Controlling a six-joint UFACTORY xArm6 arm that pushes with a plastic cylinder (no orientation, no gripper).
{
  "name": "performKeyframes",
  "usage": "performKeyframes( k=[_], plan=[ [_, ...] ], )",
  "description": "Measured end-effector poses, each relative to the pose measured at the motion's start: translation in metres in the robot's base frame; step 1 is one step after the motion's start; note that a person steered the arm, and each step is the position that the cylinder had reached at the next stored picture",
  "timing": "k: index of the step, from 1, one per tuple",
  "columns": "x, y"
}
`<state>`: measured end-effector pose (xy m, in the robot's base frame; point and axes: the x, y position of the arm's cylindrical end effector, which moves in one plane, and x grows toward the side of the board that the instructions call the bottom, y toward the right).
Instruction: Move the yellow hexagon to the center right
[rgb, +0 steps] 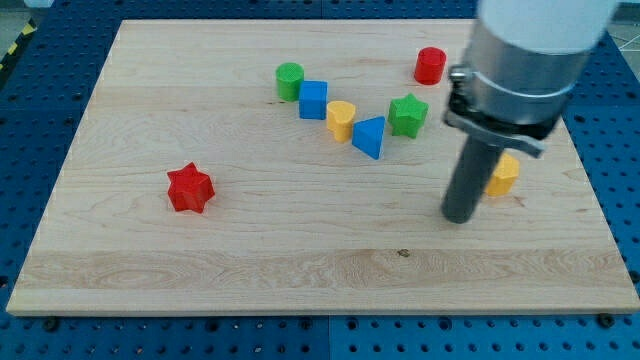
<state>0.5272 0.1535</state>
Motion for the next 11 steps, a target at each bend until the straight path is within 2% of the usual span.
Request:
performKeyframes(
  k=[2,3,4,5,6,8,10,11],
  plan=[
    [-0.04,0.021],
    [-0.039,0.023],
    [-0.001,0.034],
    [0.025,0.069],
    [0.016,0.107],
    [-0.034,0.059],
    [-0.11,0.005],
    [-0.14,-0.002]
  ],
)
